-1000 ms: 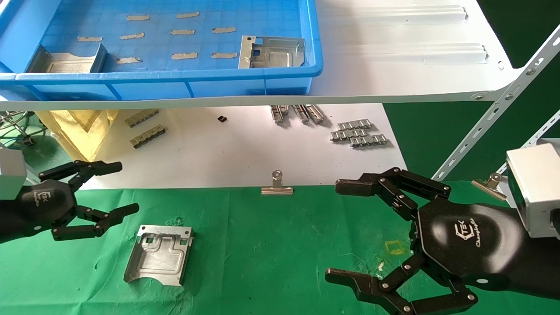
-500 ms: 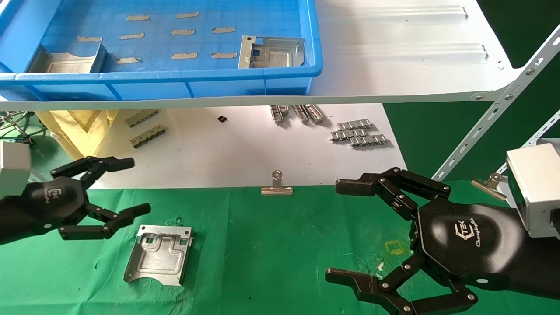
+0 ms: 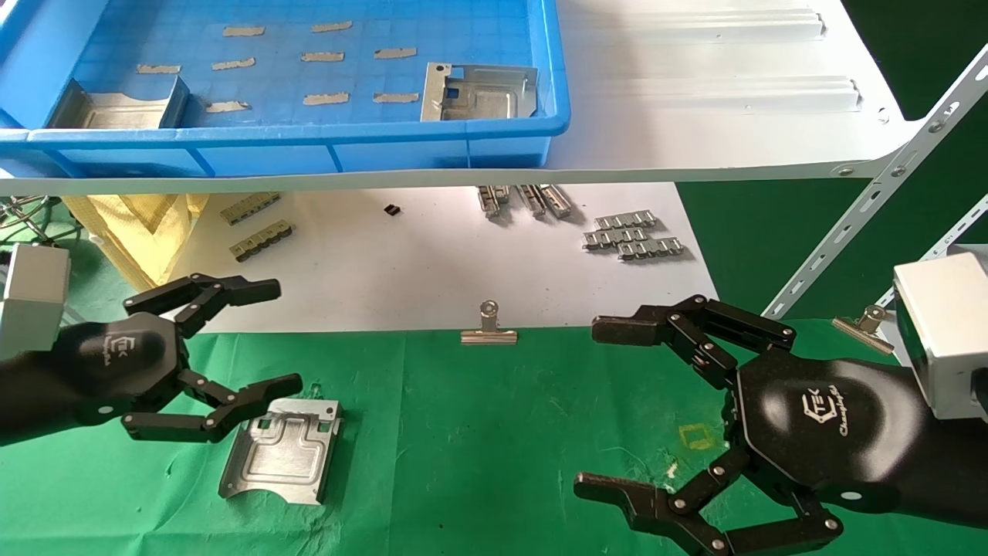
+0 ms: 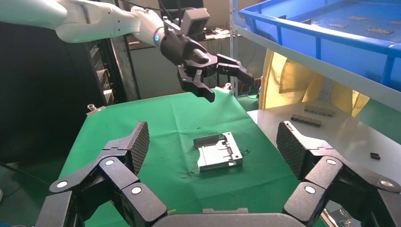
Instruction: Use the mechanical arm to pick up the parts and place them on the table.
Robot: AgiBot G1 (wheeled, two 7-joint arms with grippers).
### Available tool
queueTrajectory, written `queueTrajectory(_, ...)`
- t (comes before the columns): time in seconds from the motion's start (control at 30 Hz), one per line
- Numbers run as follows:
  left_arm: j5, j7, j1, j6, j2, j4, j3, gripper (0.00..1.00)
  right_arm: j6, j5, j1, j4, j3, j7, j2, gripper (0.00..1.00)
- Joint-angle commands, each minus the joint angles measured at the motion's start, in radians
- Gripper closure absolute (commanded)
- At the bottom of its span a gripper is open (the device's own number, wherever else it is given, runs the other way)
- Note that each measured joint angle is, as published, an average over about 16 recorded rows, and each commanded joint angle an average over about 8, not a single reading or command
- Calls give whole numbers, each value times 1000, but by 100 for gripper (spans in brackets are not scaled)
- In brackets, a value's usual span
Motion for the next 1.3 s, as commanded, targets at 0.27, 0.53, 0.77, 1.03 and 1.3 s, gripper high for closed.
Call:
queueTrajectory(0.27, -1, -95, 60, -14, -7, -155, -74, 0, 0, 0, 0, 0, 0, 0, 0, 0)
queueTrajectory(0.53, -2, -180, 113, -27, -14, -293, -140, 0, 0, 0, 0, 0, 0, 0, 0, 0)
queueTrajectory(0.77, -3, -254, 160, -38, -20, -414, -198, 0, 0, 0, 0, 0, 0, 0, 0, 0)
queueTrajectory(1.03, -4, -336, 212, -50, -27, -548, -263, 0, 0, 0, 0, 0, 0, 0, 0, 0)
queueTrajectory(1.3, -5, -374, 238, -55, -30, -618, -296, 0, 0, 0, 0, 0, 0, 0, 0, 0)
